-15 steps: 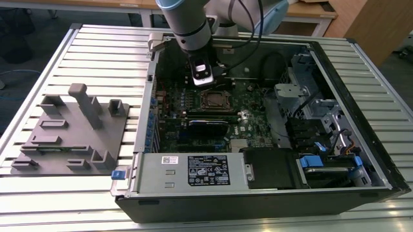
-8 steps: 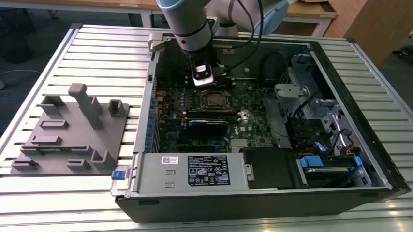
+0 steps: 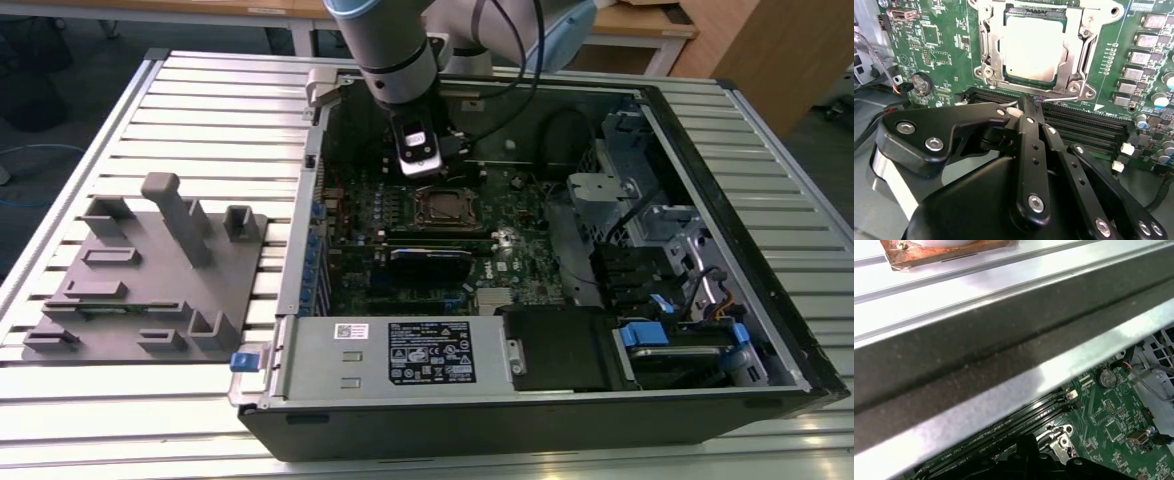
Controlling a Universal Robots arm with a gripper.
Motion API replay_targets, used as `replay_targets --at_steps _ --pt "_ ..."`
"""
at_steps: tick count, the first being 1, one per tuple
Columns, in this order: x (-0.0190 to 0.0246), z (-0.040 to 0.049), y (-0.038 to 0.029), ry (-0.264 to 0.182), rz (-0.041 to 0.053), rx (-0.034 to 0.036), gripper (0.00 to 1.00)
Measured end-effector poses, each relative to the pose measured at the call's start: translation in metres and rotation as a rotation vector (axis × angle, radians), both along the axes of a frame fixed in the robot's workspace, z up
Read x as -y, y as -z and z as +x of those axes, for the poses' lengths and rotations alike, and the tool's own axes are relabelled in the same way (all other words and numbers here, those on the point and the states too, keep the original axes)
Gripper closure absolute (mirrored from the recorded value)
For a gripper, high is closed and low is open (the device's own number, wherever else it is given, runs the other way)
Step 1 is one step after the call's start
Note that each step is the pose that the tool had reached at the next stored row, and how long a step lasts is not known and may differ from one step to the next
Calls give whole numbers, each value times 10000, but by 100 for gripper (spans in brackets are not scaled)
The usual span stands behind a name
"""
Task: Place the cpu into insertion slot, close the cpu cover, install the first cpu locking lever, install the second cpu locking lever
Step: 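Install the first cpu locking lever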
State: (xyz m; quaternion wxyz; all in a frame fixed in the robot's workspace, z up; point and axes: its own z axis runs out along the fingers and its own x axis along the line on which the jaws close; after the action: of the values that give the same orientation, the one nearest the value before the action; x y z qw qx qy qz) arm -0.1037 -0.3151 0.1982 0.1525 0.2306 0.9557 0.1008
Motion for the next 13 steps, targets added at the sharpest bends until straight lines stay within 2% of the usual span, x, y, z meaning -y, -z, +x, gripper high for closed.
replay_targets --at_steps 7,10,13 --pt "-41 0 0 2 -1 0 90" --pt "-42 6 3 1 -7 2 90" --pt "-42 15 9 3 -67 0 90"
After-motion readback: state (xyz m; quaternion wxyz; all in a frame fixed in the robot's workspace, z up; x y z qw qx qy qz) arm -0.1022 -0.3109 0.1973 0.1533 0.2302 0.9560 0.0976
